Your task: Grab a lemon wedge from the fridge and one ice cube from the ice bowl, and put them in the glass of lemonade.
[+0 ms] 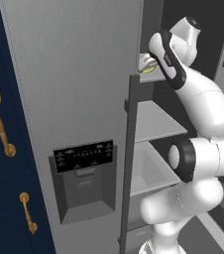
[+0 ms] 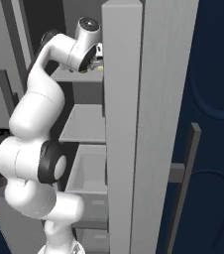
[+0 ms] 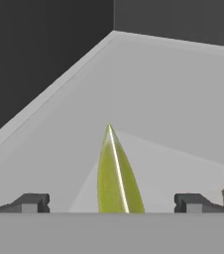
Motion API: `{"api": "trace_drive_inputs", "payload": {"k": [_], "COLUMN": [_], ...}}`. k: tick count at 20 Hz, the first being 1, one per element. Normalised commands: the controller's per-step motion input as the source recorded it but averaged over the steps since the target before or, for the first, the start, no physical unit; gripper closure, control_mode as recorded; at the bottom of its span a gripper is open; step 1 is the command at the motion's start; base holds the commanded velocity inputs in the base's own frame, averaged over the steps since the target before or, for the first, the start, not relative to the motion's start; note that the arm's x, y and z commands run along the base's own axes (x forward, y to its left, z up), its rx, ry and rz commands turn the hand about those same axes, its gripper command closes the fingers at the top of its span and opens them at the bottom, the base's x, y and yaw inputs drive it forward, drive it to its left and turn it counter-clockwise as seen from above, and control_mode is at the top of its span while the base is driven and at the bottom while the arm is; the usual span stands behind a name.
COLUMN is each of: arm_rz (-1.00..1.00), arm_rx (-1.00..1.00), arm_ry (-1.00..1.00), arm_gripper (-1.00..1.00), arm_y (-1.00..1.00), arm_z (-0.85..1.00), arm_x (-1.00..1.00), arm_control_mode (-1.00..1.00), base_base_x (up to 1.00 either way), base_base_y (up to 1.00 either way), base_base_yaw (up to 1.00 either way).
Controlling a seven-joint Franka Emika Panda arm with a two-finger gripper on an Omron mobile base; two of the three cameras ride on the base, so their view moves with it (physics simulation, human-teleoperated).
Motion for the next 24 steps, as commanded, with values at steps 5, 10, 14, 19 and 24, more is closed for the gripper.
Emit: {"api": "trace_drive_inputs", "payload": {"k": [5,10,14,19,24], "arm_rz": [0.03,0.04,0.04,0.03,0.01], "arm_rx": [0.0,0.0,0.0,0.0,0.0], "arm_ry": [0.02,0.04,0.07,0.01,0.0], "arm_gripper": [-1.0,-1.0,-1.0,1.0,1.0], "arm_y": [0.13,0.0,0.0,0.02,0.0], "arm_z": [0.01,-0.14,-0.24,-0.05,0.0], "arm_x": [0.32,0.04,0.0,-0.02,-0.1], "arm_control_mode": [-1.0,-1.0,-1.0,-1.0,-1.0], "base_base_x": [0.0,0.0,0.0,0.0,0.0], "base_base_y": [0.0,0.0,0.0,0.0,0.0], "base_base_yaw": [0.0,0.0,0.0,0.0,0.0]}}
